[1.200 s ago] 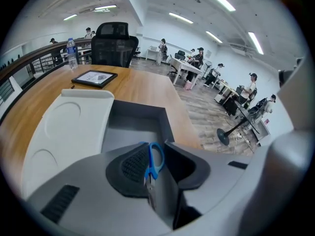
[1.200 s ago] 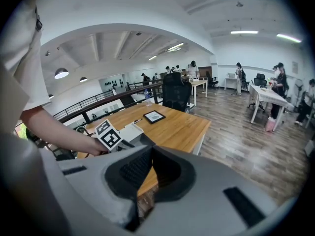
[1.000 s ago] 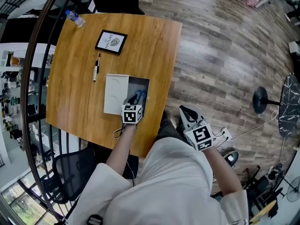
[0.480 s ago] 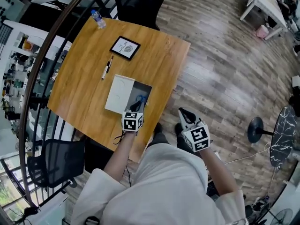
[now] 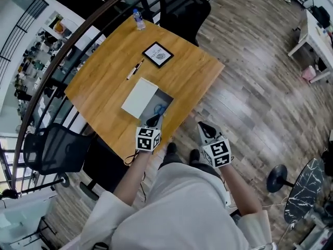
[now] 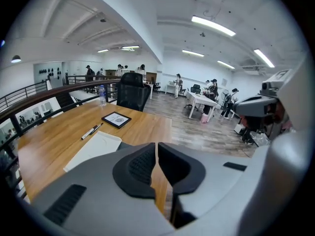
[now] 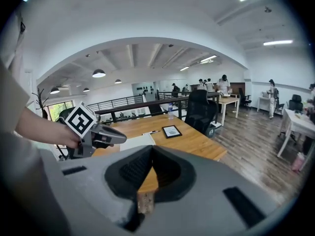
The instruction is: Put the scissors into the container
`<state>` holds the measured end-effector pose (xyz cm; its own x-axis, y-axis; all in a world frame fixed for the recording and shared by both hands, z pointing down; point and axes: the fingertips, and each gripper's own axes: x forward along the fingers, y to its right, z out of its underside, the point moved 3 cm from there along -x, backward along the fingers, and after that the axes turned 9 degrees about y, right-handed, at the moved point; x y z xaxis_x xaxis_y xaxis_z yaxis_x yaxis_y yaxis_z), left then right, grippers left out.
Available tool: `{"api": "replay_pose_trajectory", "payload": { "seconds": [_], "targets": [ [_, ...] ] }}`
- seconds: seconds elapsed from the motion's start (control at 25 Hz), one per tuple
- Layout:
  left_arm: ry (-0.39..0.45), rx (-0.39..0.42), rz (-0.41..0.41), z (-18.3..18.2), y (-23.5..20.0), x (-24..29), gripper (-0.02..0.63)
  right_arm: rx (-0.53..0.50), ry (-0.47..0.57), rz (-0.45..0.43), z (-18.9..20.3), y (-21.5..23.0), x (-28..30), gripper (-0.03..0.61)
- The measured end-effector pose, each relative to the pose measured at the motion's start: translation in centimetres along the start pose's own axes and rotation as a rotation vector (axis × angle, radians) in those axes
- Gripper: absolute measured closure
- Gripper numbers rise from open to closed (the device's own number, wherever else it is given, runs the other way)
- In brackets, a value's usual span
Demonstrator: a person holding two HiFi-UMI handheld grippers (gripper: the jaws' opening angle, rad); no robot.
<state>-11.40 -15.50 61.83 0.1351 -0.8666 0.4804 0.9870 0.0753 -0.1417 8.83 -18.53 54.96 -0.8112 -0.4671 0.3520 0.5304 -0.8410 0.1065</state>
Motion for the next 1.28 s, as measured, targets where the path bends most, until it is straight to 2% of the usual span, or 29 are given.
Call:
{"api": "replay_pose_trajectory", "payload": {
  "seconds": [0.36, 0.52, 0.76, 1.0, 1.28],
  "targets": [
    [0.126, -0.036, -0.129, -1.3, 4.9, -6.8, 0.618, -0.076, 0.016, -0.184, -0.4, 0.0, -2.8, 0.575],
    [0.204, -0.043, -0.189, -1.6, 5.9, -10.9, 0.620, -0.102, 0.031, -0.262, -0.8, -1.2, -2.8, 0.575],
    [0.255, -0.044, -0.263, -1.6, 6.0, -16.4, 0.620, -0.122, 0.069, -0.349, -2.4, -3.7, -2.4, 0.575],
    [0.322, -0.039, -0.306, -2.0, 4.2, -21.9, 0.621, -0.131, 0.118, -0.382, -4.8, -6.9, -1.5, 0.575],
    [0.394, -0.071, -0.355, -1.7, 1.6, -26.9, 0.621, -0.186, 0.186, -0.361, -7.4, -9.9, -0.9, 0.577]
  ]
}}
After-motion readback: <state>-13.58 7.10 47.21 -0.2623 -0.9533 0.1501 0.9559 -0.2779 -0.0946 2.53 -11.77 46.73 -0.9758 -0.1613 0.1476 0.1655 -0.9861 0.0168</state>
